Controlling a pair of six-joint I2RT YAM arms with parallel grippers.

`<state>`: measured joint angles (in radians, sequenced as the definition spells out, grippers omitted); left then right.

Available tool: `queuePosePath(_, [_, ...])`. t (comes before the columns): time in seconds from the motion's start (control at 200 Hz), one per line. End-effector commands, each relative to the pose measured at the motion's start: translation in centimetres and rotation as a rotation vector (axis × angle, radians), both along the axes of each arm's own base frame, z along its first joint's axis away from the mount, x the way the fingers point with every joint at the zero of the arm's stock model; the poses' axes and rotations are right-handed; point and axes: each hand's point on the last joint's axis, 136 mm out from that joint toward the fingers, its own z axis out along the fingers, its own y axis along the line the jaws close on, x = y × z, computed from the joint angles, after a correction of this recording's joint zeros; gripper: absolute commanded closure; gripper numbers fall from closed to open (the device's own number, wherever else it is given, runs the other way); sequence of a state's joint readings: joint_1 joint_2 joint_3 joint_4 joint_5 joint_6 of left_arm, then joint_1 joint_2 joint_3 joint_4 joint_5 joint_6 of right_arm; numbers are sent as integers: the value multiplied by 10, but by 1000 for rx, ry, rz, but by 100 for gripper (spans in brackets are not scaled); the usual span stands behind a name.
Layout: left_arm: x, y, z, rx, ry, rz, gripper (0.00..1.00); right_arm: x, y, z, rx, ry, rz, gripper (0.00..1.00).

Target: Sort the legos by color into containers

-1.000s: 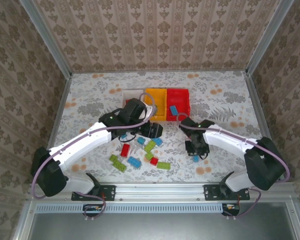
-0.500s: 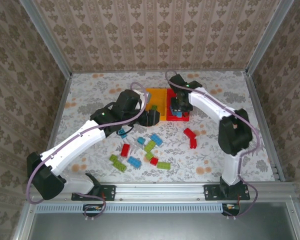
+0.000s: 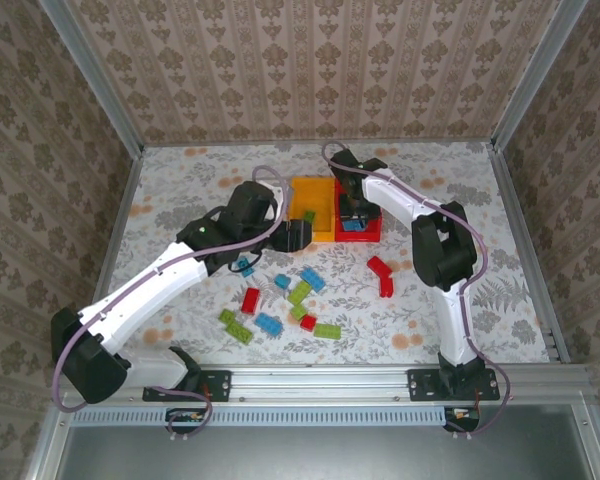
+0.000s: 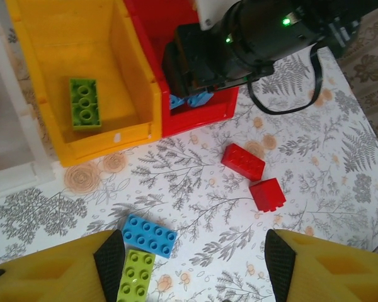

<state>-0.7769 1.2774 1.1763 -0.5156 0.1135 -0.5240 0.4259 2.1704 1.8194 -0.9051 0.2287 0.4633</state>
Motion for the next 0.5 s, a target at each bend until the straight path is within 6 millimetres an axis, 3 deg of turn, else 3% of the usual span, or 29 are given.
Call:
queuePosePath(0.0, [-3, 16, -5, 16, 18, 42, 36, 2, 2, 25, 1, -38, 14, 42])
queuePosePath(0.17, [-7, 40, -34, 101, 93, 100, 36, -2, 15, 69, 50, -116, 35, 40])
queuePosePath(0.285, [-14, 64, -62, 182, 172, 163, 36, -16, 32, 101, 91, -183, 83, 40])
queuePosePath(0.435, [-29, 97, -90, 258, 272, 284, 36, -57, 70, 128, 182, -267, 247, 41])
queuePosePath(0.495, [-39, 116, -99, 299, 308, 341, 37, -88, 103, 134, 297, -294, 406, 41])
